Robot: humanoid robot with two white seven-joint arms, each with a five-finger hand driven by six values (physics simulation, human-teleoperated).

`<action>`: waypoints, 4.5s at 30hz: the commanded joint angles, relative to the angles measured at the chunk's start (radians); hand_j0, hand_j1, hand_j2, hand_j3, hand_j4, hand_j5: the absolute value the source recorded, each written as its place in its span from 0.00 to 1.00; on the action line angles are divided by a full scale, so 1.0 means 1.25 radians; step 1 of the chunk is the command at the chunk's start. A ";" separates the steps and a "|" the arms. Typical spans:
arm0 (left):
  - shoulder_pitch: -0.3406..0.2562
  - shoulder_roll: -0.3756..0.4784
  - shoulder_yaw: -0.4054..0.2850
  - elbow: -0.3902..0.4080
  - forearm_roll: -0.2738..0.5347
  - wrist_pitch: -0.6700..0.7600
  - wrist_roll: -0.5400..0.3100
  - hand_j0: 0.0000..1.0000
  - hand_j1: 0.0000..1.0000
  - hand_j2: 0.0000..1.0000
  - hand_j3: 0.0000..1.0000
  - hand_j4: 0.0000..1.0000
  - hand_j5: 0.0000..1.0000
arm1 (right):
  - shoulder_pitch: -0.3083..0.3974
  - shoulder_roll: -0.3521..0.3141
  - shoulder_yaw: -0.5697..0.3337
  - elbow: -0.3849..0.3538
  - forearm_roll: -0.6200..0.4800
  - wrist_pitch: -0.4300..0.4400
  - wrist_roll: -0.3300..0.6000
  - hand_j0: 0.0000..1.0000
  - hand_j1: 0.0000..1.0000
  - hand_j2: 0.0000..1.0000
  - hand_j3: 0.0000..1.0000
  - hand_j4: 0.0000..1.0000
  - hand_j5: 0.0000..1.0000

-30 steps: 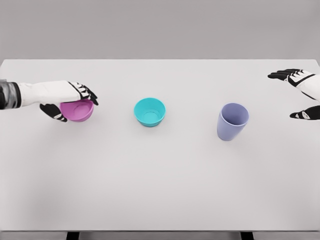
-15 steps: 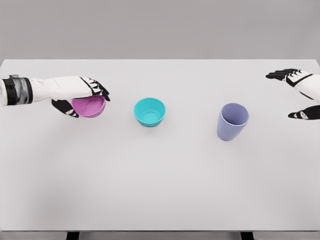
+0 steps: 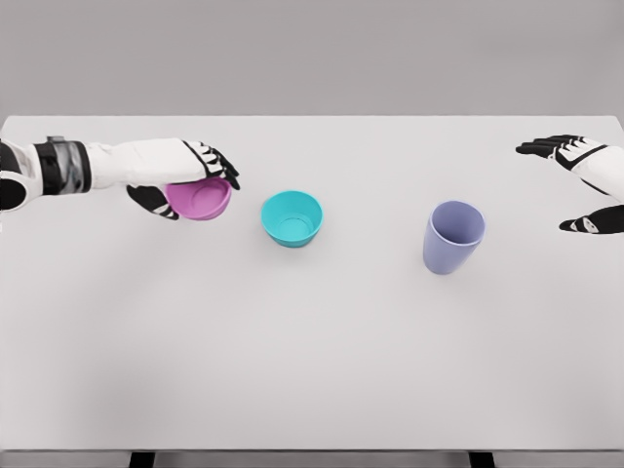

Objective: Stacking bowl and cup with both arms

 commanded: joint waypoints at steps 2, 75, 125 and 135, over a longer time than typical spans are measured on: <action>-0.001 -0.022 0.001 0.000 -0.007 0.003 0.000 0.68 0.68 0.68 0.68 0.68 0.68 | 0.000 -0.003 -0.001 0.001 -0.006 0.002 0.000 1.00 1.00 1.00 1.00 1.00 1.00; -0.004 -0.187 -0.012 -0.075 -0.168 0.003 0.000 0.81 0.81 0.81 0.81 0.81 0.81 | -0.060 -0.198 0.175 -0.176 0.054 0.002 0.000 1.00 1.00 1.00 1.00 1.00 1.00; -0.011 0.024 0.025 -0.165 0.163 0.003 0.000 1.00 1.00 1.00 1.00 1.00 1.00 | -0.253 -0.158 0.470 -0.172 0.155 0.002 0.000 1.00 1.00 1.00 1.00 1.00 1.00; 0.070 0.133 0.029 -0.059 0.496 0.003 0.000 1.00 1.00 1.00 1.00 1.00 1.00 | -0.277 -0.129 0.479 -0.134 0.165 0.002 0.000 1.00 1.00 1.00 1.00 1.00 1.00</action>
